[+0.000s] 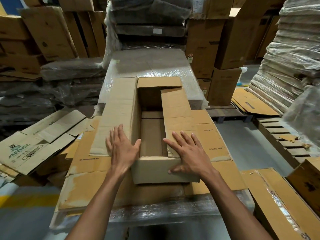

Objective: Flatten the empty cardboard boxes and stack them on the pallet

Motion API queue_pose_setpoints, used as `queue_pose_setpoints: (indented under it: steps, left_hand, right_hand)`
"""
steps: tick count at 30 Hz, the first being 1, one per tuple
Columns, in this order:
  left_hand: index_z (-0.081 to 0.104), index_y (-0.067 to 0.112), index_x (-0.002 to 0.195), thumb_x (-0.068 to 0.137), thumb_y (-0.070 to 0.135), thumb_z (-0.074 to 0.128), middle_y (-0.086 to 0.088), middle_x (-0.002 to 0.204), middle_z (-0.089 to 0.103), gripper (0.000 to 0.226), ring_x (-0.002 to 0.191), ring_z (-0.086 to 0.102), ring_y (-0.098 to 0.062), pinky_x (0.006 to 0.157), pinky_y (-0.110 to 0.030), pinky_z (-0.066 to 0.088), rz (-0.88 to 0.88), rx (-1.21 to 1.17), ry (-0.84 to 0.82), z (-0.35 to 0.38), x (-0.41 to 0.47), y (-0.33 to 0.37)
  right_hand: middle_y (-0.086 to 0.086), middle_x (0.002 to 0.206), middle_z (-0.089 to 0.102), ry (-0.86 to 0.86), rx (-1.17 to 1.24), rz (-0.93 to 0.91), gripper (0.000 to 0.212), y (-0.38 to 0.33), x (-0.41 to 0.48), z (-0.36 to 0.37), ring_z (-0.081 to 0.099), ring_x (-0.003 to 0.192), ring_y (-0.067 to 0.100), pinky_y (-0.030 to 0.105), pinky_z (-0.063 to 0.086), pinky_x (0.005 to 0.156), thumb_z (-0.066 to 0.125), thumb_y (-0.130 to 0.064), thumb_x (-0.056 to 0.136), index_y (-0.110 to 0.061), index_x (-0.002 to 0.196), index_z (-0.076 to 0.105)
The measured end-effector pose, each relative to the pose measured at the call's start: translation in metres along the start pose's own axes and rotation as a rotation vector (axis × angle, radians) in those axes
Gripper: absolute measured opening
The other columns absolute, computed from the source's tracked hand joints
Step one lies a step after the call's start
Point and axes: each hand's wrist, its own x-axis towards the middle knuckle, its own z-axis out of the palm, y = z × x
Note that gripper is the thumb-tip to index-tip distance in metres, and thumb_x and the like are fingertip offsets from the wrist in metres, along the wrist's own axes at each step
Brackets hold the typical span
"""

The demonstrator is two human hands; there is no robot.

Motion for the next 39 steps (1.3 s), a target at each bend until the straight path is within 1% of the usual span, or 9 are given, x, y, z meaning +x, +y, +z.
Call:
queue_pose_setpoints:
  steps: [3, 6, 9, 15, 19, 23, 28, 33, 39]
  left_hand:
    - [0.018, 0.009, 0.16, 0.094, 0.031, 0.065, -0.01, 0.167, 0.021, 0.083, 0.155, 0.014, -0.028, 0.124, -0.055, 0.005, -0.088, 0.034, -0.105, 0.004, 0.005, -0.004]
    - [0.025, 0.009, 0.156, 0.093, 0.011, 0.057, -0.012, 0.161, 0.031, 0.07, 0.144, 0.032, -0.036, 0.117, -0.063, 0.027, -0.125, 0.05, -0.173, 0.012, 0.007, -0.005]
    - [0.029, 0.009, 0.152, 0.093, 0.0, 0.048, -0.017, 0.139, 0.049, 0.063, 0.114, 0.054, -0.036, 0.095, -0.049, 0.049, -0.157, -0.035, -0.222, 0.013, 0.005, 0.002]
    - [0.04, 0.015, 0.152, 0.095, 0.003, 0.048, -0.022, 0.129, 0.061, 0.059, 0.11, 0.059, -0.04, 0.083, -0.04, 0.049, -0.214, -0.124, -0.163, 0.012, -0.01, 0.009]
    - [0.051, 0.018, 0.141, 0.094, 0.023, 0.058, -0.017, 0.109, 0.069, 0.048, 0.094, 0.062, -0.036, 0.072, -0.036, 0.046, -0.201, -0.222, -0.18, 0.007, -0.025, 0.005]
    - [0.064, 0.022, 0.128, 0.083, 0.03, 0.064, -0.001, 0.094, 0.073, 0.045, 0.085, 0.066, -0.02, 0.065, -0.03, 0.048, -0.138, -0.396, -0.219, -0.005, -0.041, -0.008]
    - [0.068, 0.032, 0.12, 0.083, 0.052, 0.064, 0.009, 0.111, 0.071, 0.042, 0.108, 0.067, -0.014, 0.098, -0.043, 0.055, -0.255, -0.673, -0.16, -0.018, -0.029, -0.035]
    - [0.056, 0.021, 0.137, 0.095, 0.017, 0.069, -0.001, 0.132, 0.064, 0.044, 0.119, 0.06, -0.015, 0.101, -0.037, 0.053, -0.004, -0.448, -0.105, -0.008, -0.009, -0.032]
    - [0.015, 0.019, 0.162, 0.093, 0.003, 0.063, -0.002, 0.169, 0.011, 0.086, 0.155, 0.014, -0.024, 0.123, -0.053, 0.021, 0.261, -0.234, -0.027, -0.012, 0.018, -0.036]
  right_hand:
    - [-0.007, 0.17, -0.01, 0.0, 0.044, -0.001, 0.116, 0.0, 0.0, -0.002, -0.015, 0.156, 0.02, 0.047, -0.016, 0.124, 0.068, -0.081, 0.07, -0.052, 0.157, -0.003]
    - [-0.007, 0.169, -0.015, -0.068, 0.075, -0.017, 0.113, 0.0, -0.002, -0.01, -0.018, 0.155, 0.02, 0.051, -0.014, 0.124, 0.06, -0.087, 0.071, -0.051, 0.158, -0.003]
    - [-0.007, 0.17, -0.006, -0.077, 0.235, 0.016, 0.093, -0.013, 0.004, -0.019, -0.011, 0.157, 0.019, 0.053, -0.014, 0.124, 0.047, -0.084, 0.083, -0.046, 0.16, 0.012]
    - [0.008, 0.144, 0.058, 0.139, 0.606, 0.044, 0.044, -0.076, 0.059, -0.026, 0.051, 0.134, 0.023, 0.04, 0.04, 0.115, 0.053, -0.033, 0.105, -0.015, 0.145, 0.05]
    - [0.018, 0.122, 0.066, -0.059, 0.717, 0.177, 0.052, -0.106, 0.104, -0.022, 0.065, 0.106, 0.032, 0.048, 0.055, 0.094, 0.046, -0.05, 0.105, -0.004, 0.127, 0.057]
    - [0.017, 0.129, 0.059, -0.122, 0.785, 0.291, 0.052, -0.124, 0.121, -0.011, 0.065, 0.109, 0.033, 0.047, 0.057, 0.094, 0.063, -0.04, 0.099, -0.003, 0.133, 0.05]
    - [0.017, 0.113, 0.07, -0.122, 0.671, 0.178, 0.017, -0.123, 0.124, -0.022, 0.069, 0.093, 0.028, 0.037, 0.061, 0.08, 0.059, -0.016, 0.102, 0.0, 0.104, 0.065]
    - [0.014, 0.105, 0.068, -0.129, 0.389, 0.067, 0.021, -0.121, 0.116, -0.059, 0.065, 0.076, 0.025, 0.034, 0.053, 0.056, 0.066, -0.017, 0.093, -0.002, 0.108, 0.064]
    - [0.005, 0.103, 0.068, -0.192, 0.184, -0.073, 0.033, -0.091, 0.087, -0.09, 0.066, 0.081, 0.023, 0.033, 0.054, 0.062, 0.073, -0.022, 0.087, -0.017, 0.119, 0.065]
